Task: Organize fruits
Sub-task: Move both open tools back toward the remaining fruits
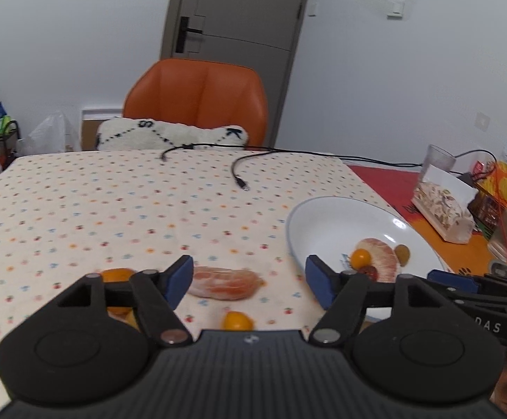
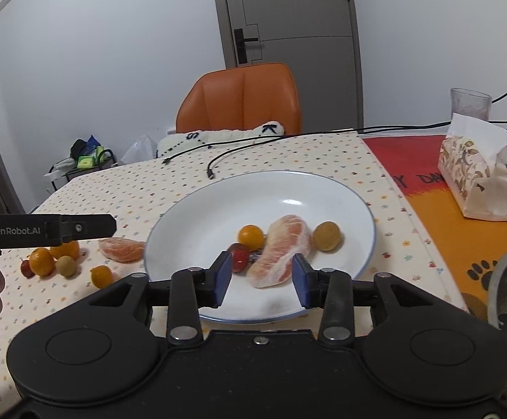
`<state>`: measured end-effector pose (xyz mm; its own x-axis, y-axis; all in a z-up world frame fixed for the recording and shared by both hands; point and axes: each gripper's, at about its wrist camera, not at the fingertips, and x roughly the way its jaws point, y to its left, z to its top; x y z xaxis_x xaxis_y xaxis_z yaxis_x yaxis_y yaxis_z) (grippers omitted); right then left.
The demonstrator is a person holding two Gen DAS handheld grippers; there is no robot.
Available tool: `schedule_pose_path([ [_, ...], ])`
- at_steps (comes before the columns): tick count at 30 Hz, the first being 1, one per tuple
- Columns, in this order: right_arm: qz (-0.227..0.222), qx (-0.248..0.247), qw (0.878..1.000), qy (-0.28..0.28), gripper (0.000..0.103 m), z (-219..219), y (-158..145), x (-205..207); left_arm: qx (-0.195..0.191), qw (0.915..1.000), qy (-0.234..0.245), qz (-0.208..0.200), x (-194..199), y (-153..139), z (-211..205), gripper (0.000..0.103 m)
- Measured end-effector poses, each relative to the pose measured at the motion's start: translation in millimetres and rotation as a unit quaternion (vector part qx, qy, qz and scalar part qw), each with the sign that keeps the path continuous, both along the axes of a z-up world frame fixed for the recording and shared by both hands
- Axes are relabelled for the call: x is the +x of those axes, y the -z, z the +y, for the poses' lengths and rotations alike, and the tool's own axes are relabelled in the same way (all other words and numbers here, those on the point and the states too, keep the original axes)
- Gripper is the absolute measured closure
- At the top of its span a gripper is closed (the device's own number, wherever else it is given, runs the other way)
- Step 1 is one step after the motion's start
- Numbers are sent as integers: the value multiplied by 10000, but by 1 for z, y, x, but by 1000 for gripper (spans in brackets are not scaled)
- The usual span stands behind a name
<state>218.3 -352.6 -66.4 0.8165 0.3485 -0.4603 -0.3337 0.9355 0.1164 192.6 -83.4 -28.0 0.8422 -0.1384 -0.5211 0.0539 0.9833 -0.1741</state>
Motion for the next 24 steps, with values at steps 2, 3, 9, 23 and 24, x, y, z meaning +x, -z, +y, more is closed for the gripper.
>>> schedule_pose_path([
  [2,-9,-4,10000,-32,59,4,-1,-2,9,10000,-32,-31,-4,-1,6,28],
  [3,-12,-3,10000,-45,57,5,-1,-3,33,10000,-55,-40,-6,-1,8,26],
  [9,-27,30,9999,-144,48,16,-4,-7,104,9996,-261,-77,-16,-2,26,23],
  [23,-80,192,9984,-523,28,50,-10,-15,67,9983,-583,2,-35,5,66,22],
  [24,-86,195,9982,-555,28,52,-11,-15,70,9982,-591,12,-36,6,68,22],
])
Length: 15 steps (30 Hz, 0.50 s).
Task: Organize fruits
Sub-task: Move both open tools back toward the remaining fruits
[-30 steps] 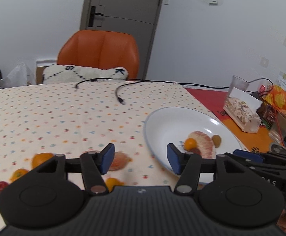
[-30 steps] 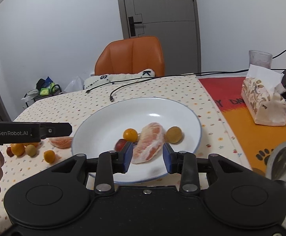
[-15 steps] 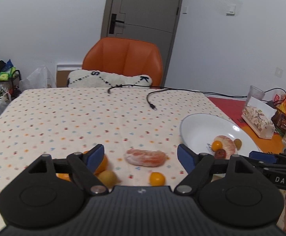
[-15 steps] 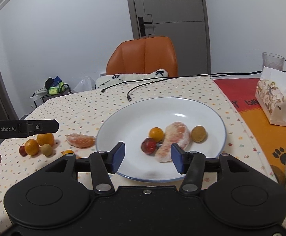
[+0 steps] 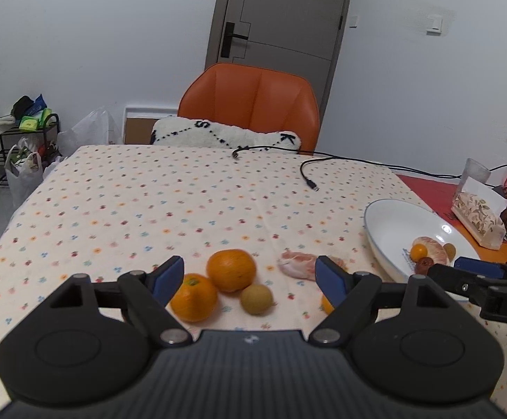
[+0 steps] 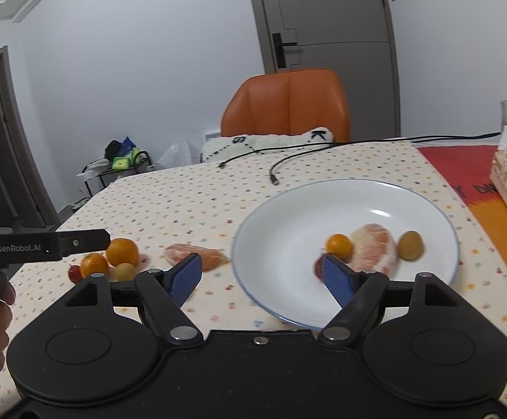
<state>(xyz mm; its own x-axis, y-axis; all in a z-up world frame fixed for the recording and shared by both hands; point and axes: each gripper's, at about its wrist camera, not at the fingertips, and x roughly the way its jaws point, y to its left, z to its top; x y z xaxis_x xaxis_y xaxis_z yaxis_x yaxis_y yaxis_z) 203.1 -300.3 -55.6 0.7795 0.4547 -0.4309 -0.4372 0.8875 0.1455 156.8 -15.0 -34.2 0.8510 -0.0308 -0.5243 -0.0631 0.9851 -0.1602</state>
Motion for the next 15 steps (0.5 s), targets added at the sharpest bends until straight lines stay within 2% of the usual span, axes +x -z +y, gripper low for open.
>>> schedule_pose_path([
  [11,-6,-7,9994,-337,28,26,0,-3,-62,9998,-202,70,-2,12,19,26],
  [15,-14,-16,9989,-458,30,35,1,-4,-83,9996,-244,75,-1,15,23,34],
])
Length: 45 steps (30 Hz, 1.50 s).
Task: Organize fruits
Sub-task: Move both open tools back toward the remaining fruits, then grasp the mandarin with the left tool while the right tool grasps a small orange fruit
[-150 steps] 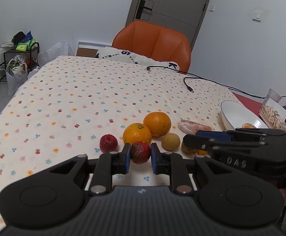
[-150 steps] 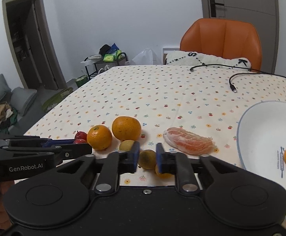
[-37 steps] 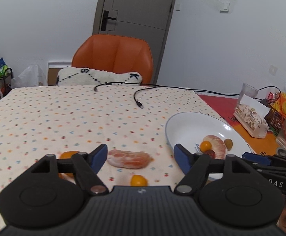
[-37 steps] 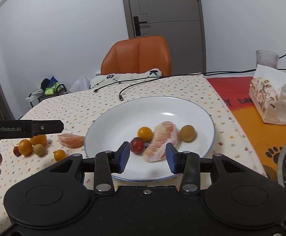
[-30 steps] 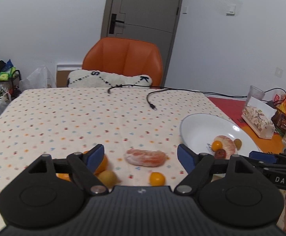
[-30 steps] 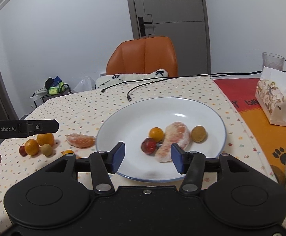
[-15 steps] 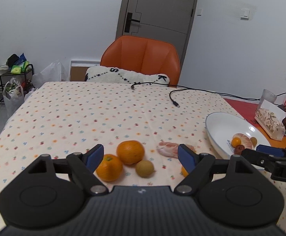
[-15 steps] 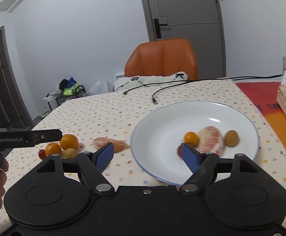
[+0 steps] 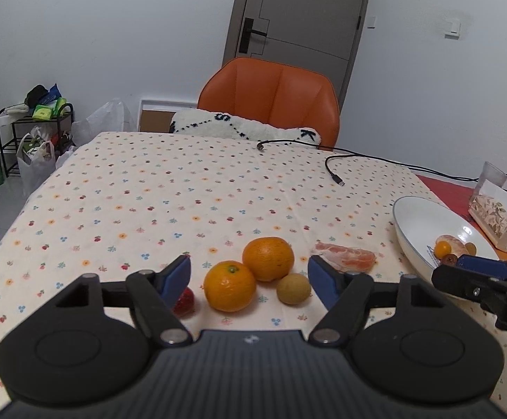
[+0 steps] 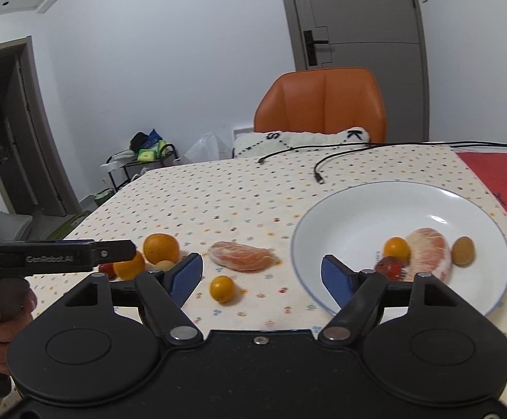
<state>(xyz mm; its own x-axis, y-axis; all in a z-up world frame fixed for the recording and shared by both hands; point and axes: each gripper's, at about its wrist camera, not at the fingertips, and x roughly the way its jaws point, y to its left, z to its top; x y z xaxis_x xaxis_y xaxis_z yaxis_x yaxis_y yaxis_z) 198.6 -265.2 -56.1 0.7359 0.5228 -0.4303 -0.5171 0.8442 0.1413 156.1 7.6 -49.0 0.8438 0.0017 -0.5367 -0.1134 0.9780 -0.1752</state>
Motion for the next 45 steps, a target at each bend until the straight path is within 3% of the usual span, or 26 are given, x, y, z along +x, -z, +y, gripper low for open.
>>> schedule_pose_path([
  [10,84,-113,9995,-300,42,24,5,-2,-100,9999,-44,127,7,13,9,55],
  [16,183,-164,9990,-380,43,34,11,-1,-130,9997,23,194,13,20,9,56],
  [19,229,-186,9988,-397,45,38,13,0,-116,9996,-11,245,15,24,10,67],
  [22,262,-240,9985,-417,47,42,15,2,-296,9993,14,247,14,23,16,67],
  [35,410,-438,9977,-326,61,59,28,16,-336,9994,-19,27,1,8,24,67],
  [39,392,-591,9971,-276,69,65,31,19,-341,9994,38,58,2,8,20,67],
  [42,421,-725,9962,-252,82,70,35,23,-315,9995,75,44,2,7,16,67],
  [45,444,-637,9967,-250,82,67,35,23,-299,9995,109,11,3,4,11,67],
])
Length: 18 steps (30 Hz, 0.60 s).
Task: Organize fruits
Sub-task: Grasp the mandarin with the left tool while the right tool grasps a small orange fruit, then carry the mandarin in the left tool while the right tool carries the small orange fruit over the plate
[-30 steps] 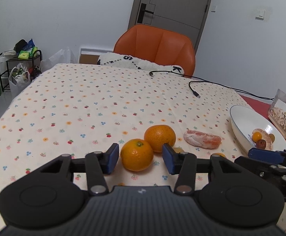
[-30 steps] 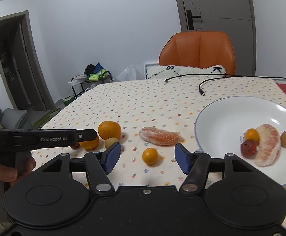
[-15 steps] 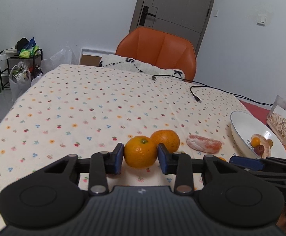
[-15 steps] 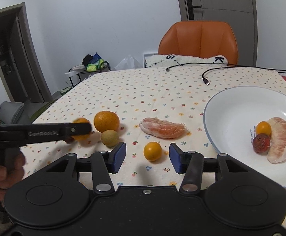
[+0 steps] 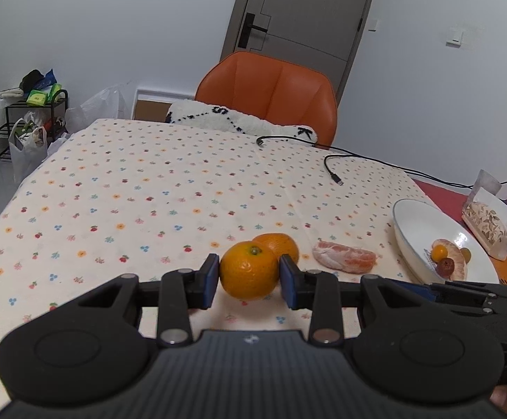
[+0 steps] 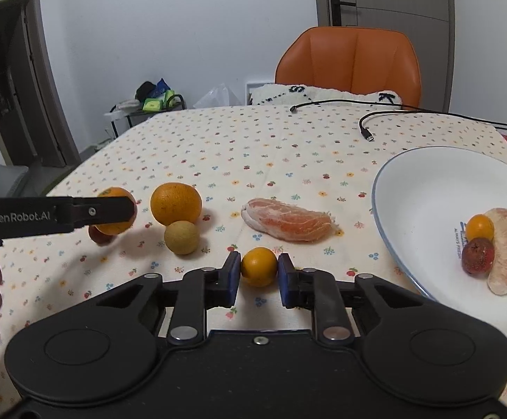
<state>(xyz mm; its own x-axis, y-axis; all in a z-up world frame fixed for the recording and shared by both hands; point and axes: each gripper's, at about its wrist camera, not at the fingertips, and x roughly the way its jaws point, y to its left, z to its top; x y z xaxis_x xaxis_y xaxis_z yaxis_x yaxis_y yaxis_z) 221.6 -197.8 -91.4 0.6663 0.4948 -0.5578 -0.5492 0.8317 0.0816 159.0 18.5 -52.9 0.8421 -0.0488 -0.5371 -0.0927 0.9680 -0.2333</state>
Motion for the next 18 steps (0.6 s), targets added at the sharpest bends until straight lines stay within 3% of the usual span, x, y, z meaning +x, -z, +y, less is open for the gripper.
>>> schedule_pose_path([
  [18,-380,419,9979,314,82,-52,-34,-14,20,9992,379,-160,7,-11,-43,68],
])
